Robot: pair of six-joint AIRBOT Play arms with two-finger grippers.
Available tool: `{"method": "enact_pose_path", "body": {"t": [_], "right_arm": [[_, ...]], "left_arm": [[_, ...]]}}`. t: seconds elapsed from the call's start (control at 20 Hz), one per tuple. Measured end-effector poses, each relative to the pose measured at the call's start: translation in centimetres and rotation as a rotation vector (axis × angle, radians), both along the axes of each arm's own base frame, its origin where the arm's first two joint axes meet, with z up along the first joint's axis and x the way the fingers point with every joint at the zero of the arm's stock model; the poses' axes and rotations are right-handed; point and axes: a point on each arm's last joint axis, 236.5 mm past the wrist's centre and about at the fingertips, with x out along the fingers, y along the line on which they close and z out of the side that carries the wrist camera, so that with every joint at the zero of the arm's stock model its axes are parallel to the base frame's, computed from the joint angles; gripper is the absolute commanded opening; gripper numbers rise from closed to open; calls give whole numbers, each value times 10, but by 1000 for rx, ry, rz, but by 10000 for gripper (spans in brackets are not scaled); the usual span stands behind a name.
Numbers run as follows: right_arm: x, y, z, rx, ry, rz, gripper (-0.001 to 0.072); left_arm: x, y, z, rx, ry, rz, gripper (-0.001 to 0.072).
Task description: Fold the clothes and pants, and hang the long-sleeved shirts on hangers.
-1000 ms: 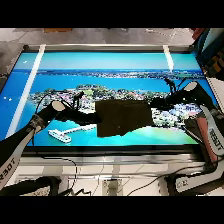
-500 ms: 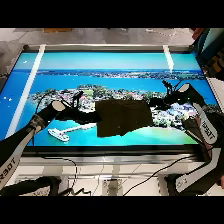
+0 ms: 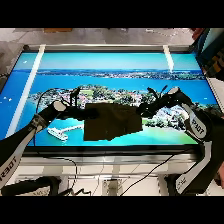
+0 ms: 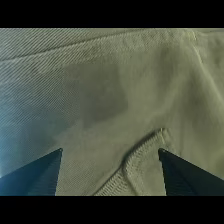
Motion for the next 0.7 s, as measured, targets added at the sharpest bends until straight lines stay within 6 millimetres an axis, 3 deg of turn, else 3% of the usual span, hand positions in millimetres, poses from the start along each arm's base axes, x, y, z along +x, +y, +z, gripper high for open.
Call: {"method": "enact_pose_path", "body": {"t": [0.5, 0.7], "right_arm": [[29, -39, 56, 23, -87, 13, 677], [25, -35, 64, 22, -46, -8, 677]], "left_arm": [[2, 4, -3, 24, -12, -3, 705], [1, 2, -2, 12, -4, -2, 705]]}}
